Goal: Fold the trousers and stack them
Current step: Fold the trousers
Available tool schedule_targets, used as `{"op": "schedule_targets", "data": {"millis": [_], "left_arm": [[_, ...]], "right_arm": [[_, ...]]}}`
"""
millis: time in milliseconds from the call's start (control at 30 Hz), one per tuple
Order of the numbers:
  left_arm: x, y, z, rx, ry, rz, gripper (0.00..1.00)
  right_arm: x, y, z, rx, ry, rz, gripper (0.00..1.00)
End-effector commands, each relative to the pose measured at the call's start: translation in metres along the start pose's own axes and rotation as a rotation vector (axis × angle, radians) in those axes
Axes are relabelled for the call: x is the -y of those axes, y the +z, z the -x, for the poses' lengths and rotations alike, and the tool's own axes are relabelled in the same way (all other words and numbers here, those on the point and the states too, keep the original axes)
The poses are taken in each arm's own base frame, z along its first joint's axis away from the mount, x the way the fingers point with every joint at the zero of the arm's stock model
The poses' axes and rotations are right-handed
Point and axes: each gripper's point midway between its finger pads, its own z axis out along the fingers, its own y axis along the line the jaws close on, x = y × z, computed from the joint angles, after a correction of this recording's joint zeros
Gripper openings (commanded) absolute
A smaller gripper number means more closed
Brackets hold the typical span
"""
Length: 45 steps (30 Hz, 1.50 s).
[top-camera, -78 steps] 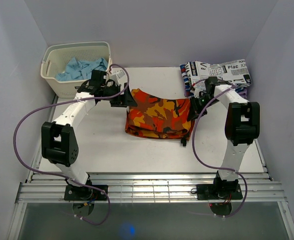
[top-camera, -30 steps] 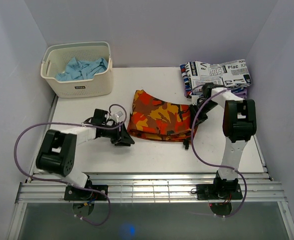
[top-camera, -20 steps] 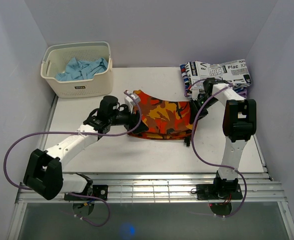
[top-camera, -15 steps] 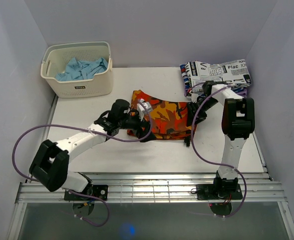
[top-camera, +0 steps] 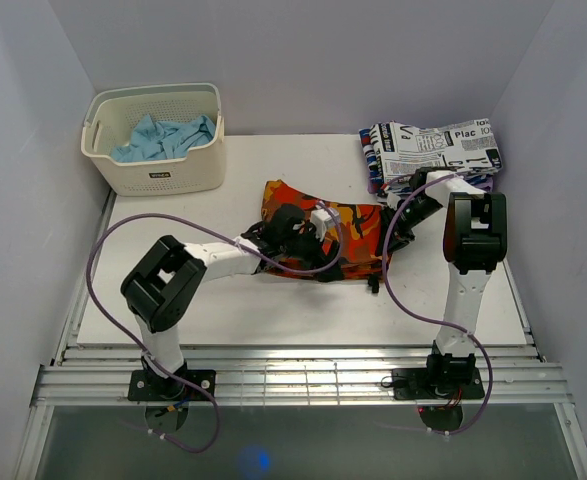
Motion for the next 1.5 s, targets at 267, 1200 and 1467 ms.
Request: {"op": "schedule_targets", "data": {"millis": [267, 1200, 1467], "left_arm": [[0.003, 0.014, 0.021, 0.017, -0.072, 0.134, 0.98], [-0.01, 0.023, -0.041, -0.184, -0.015, 0.258, 0.98], [-0.004, 0.022, -0.058, -0.22, -0.072, 0.227, 0.98]], "right_arm": [[-0.01, -0.004, 0.003, 0.008, 0.016, 0.032, 0.08], [-0.017, -0.006, -0.001, 0.019, 0.017, 0.047, 0.08], [-0.033, -0.018, 0.001, 0.048, -0.004, 0.058, 0.08]]}}
